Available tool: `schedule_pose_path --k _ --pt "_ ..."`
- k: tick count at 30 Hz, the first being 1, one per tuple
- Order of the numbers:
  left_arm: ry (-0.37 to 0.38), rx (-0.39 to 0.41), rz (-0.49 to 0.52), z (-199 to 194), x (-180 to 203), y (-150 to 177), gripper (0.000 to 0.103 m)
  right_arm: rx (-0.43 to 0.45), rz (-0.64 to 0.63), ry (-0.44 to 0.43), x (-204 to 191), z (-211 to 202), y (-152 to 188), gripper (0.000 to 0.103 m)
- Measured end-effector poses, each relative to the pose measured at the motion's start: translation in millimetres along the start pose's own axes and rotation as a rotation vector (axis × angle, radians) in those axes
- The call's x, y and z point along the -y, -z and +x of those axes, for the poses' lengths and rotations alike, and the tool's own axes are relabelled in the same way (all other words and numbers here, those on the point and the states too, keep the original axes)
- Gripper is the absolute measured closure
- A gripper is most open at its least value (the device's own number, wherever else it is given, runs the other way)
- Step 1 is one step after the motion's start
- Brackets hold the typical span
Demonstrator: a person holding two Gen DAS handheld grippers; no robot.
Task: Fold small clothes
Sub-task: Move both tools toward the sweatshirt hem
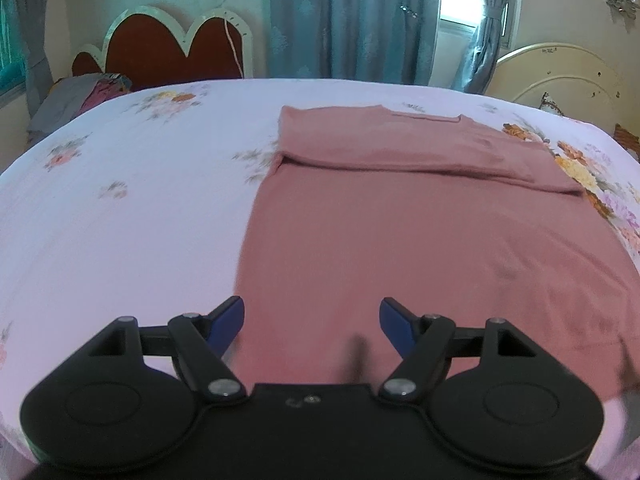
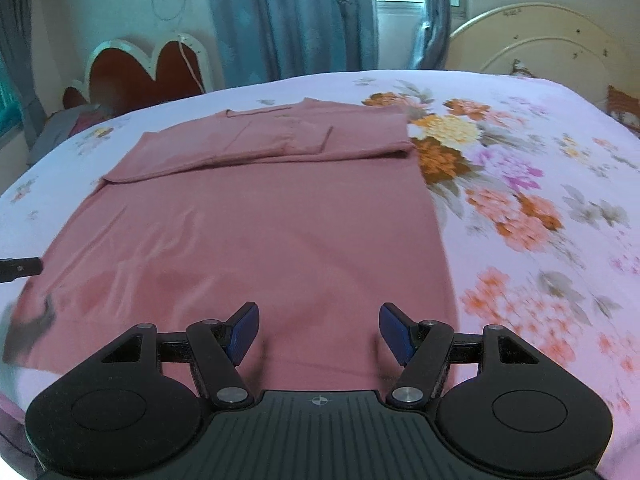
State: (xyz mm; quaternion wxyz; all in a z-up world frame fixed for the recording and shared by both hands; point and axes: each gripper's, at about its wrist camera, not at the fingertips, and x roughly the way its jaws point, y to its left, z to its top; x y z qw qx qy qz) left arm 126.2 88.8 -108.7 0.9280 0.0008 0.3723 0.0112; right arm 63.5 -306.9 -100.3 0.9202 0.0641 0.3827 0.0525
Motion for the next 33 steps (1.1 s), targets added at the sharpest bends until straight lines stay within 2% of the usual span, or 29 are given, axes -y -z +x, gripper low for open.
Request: schedule_pose_path --k 9,15,19,27,28,29,30,32,33 --pt "-0.018 -0.052 -0.072 -8 -36 31 0.033 -0.011 0.036 0.098 20 -12 24 0.037" --pt "0.034 -0.096 -0.122 -6 -44 45 0.041 -0.034 0.078 0.129 33 -11 32 0.037" --pt "0.07 -0.097 -0.112 -7 -38 53 0.042 -0.057 0.092 0.13 35 -8 39 0.037" --pt "0.16 -0.117 -0.094 -3 -27 54 0.067 -0.073 0.134 0.102 34 -6 46 0.038" --pt "0.167 -0.119 -0.092 -3 -27 54 0.071 -0.075 0.134 0.098 33 -6 47 0.039" --pt "0.18 -0.123 -0.094 -2 -26 53 0.077 -0.078 0.135 0.09 32 -6 47 0.046" --pt "0.194 -0.126 -0.097 -2 -26 53 0.081 -0.083 0.141 0.077 32 -6 46 0.061" --pt "0.216 -0.128 -0.091 -1 -25 52 0.093 -0.089 0.145 0.07 31 -6 45 0.069" --pt "0.221 -0.126 -0.089 -1 -24 51 0.094 -0.093 0.139 0.071 30 -6 43 0.077"
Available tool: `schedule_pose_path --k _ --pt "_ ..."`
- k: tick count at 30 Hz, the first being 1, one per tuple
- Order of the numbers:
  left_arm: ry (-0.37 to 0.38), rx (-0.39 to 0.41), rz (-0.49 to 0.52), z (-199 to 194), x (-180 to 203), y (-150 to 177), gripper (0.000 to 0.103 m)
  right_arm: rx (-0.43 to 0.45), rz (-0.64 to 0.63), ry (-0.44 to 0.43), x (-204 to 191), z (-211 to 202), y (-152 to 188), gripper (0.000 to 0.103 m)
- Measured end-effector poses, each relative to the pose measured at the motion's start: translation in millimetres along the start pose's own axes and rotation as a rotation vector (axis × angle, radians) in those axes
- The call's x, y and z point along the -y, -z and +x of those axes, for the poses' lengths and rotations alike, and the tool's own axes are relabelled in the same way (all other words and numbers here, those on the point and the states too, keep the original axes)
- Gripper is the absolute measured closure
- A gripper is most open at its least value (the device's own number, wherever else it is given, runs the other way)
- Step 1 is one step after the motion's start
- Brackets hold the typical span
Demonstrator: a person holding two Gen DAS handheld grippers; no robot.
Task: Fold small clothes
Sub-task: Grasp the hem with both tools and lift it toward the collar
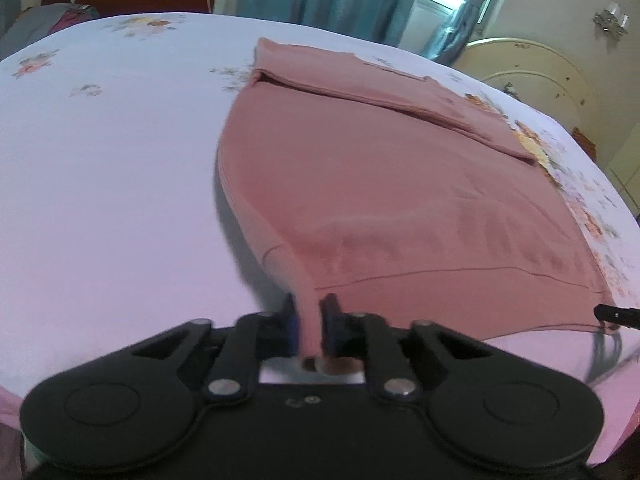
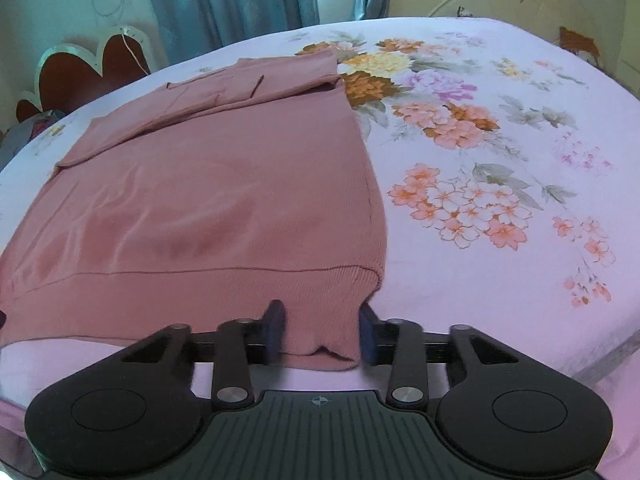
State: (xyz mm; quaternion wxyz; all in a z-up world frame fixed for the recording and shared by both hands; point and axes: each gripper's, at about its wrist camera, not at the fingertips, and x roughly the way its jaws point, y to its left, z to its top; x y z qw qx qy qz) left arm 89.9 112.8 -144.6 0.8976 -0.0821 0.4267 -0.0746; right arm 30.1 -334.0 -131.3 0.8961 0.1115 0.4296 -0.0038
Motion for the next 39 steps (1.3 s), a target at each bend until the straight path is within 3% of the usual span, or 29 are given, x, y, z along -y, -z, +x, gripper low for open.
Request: schedule_pose_path --k 1,4,14,21,27,33,39 --pt "0.005 0.002 -0.002 0 0 -1 0.096 -0.001 0.0 0.002 0 0 -1 0.085" --pt "0.028 0.018 -0.026 -3 -2 -6 0.097 0.003 0.01 -0.012 0 -3 -6 0.091" --pt "0.094 0.132 -0.044 -23 3 -48 0.098 0.102 0.0 -0.056 -8 -25 -42 0.091" --pt "0.114 0.233 -0.05 -17 9 -107 0.098 0.198 -0.007 -0.089 -10 -21 -101 0.091" --pt "0.102 0.277 -0.063 16 13 -167 0.098 0.245 -0.002 -0.107 -11 13 -166 0.091" --pt "0.083 0.274 -0.052 66 19 -223 0.098 0.277 0.005 -0.114 -17 63 -238 0.092" --pt "0.04 0.277 -0.059 114 21 -272 0.098 0.257 0.027 -0.107 -13 122 -297 0.092"
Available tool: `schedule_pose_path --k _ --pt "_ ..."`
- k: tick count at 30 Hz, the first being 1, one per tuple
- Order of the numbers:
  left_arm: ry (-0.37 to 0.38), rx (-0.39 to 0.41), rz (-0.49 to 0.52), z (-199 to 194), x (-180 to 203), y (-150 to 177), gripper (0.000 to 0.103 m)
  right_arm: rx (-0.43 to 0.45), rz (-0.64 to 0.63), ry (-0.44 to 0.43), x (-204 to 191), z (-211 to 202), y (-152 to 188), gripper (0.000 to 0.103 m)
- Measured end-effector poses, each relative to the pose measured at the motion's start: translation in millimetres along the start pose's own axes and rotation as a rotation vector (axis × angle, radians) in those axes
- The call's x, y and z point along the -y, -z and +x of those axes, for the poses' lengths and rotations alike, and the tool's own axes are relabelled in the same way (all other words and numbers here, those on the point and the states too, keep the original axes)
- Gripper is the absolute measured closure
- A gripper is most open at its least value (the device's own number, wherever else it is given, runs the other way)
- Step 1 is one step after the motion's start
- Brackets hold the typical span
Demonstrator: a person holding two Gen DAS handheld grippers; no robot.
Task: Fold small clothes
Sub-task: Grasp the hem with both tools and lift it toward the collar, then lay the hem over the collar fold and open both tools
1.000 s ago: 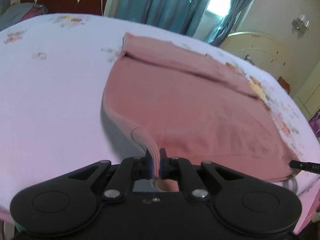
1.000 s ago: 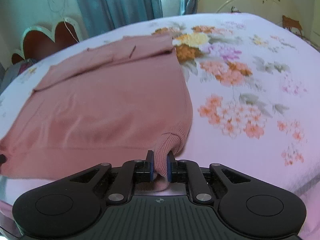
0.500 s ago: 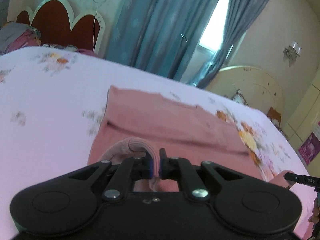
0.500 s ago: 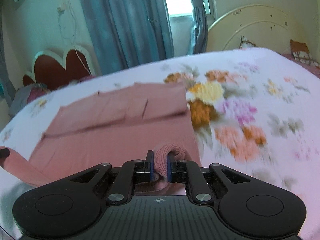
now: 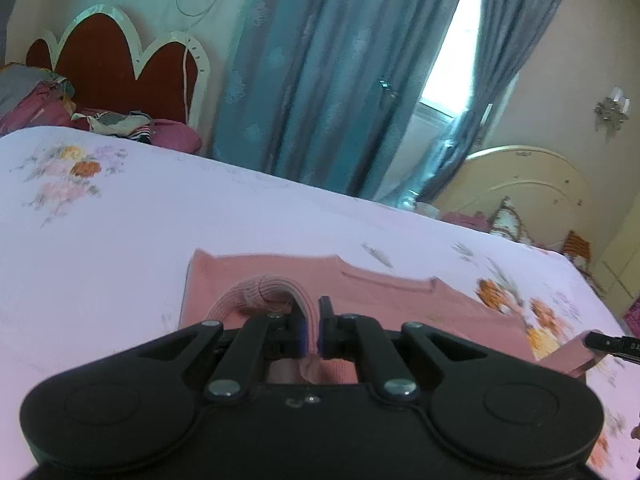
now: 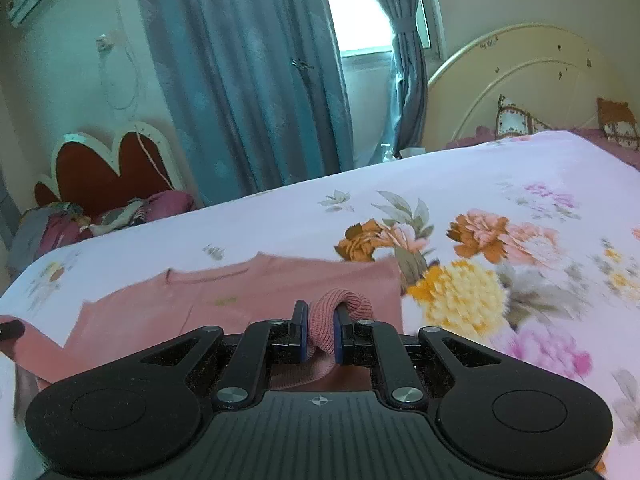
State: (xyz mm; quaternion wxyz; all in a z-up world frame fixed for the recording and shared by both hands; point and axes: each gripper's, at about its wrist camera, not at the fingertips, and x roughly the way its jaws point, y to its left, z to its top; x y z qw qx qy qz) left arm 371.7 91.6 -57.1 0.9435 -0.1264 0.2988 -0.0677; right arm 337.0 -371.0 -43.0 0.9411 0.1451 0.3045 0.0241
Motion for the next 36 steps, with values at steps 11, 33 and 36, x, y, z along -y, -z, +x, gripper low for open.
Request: schedule_pose_path --k 11,33,36 --pt "-0.131 -0.129 -0.032 101 -13 -9 0.094 -0.162 0.132 0.006 32 118 -16 0.091" --pt "-0.079 -0.207 0.214 143 -22 -13 0.038 -0.166 -0.056 -0.082 42 143 -19 0.04" --pt "-0.081 -0.24 0.216 155 -25 -11 0.043 -0.196 -0.081 -0.087 43 152 -15 0.04"
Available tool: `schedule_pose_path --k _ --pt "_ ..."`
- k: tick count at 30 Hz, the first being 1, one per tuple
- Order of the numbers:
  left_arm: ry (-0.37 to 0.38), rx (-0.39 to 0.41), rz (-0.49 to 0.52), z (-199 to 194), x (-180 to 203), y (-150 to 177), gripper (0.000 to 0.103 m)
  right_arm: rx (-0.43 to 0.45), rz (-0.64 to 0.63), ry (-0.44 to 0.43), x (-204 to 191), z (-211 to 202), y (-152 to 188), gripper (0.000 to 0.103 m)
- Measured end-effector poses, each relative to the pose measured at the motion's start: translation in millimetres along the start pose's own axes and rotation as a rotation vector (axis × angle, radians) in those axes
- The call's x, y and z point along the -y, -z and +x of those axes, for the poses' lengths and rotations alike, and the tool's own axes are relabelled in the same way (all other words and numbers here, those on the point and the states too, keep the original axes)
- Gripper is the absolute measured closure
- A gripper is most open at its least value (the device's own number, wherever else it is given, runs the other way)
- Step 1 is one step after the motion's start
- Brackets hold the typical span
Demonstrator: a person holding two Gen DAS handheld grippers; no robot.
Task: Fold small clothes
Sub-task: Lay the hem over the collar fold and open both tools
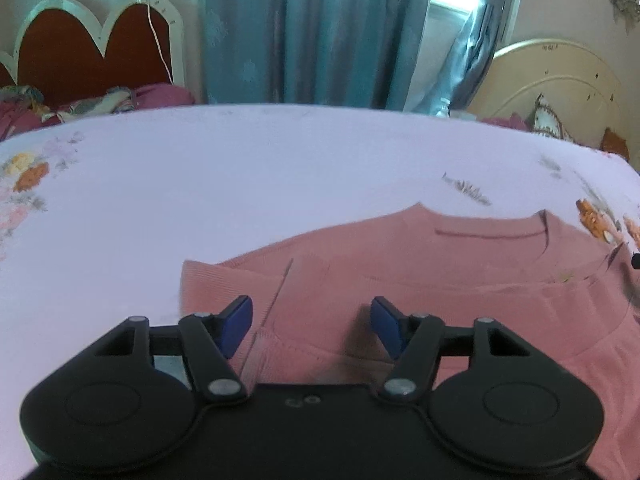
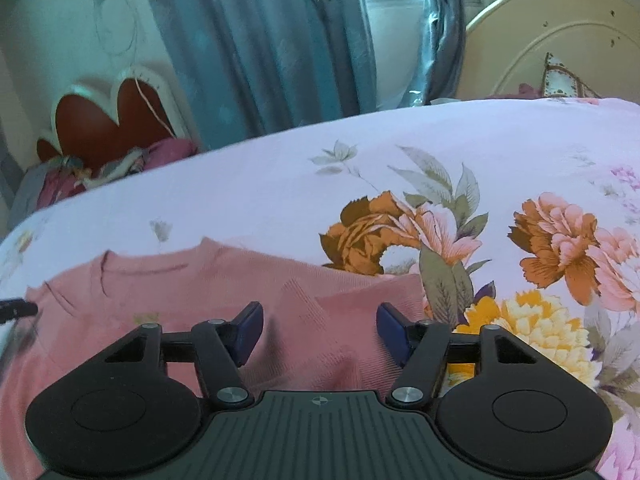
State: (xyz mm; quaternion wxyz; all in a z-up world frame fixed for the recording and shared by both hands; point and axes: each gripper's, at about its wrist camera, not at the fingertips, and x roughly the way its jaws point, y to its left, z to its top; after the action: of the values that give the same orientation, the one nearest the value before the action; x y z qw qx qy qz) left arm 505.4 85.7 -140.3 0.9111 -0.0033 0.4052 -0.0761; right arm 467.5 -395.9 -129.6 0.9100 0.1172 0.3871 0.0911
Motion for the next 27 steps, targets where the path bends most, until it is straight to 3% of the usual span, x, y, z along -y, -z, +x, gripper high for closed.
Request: schedule_pose_path --k 4,5,6,8,10,17,21,24,27 --pt "0.027 -0.022 0.003 8 -4 5 0.054 -0.049 -0.039 -0.01 0 14 4 0.041" --pt "0.032 -0.02 0.006 8 -4 6 0.06 -0.056 -0.051 -0.018 -1 16 5 0.048" --pt "0.037 -0.016 0.007 6 -4 7 0.064 -0.073 -0.068 -0.028 -3 20 6 0.076" --pt "0.046 -0.004 0.005 4 -7 8 0.087 -0.069 -0.097 -0.026 -6 20 7 0.082" --pt "0.053 0.014 0.001 -1 -7 8 0.09 -0.062 -0.119 -0.037 -9 19 7 0.094" --pt "0.031 0.219 -0.045 -38 -2 -2 0.094 0.118 -0.062 -0.04 -7 -15 -12 0.095" --pt "-0.033 0.303 -0.1 -42 -3 -16 0.094 0.182 -0.027 0.014 -6 -15 -25 0.095" --pt "-0.078 0.281 -0.112 -25 0 -18 0.094 0.165 0.033 0.044 -3 3 -31 0.095" --pt "-0.131 0.225 -0.073 -2 9 -9 0.094 0.098 -0.003 0.105 -8 31 -25 0.095"
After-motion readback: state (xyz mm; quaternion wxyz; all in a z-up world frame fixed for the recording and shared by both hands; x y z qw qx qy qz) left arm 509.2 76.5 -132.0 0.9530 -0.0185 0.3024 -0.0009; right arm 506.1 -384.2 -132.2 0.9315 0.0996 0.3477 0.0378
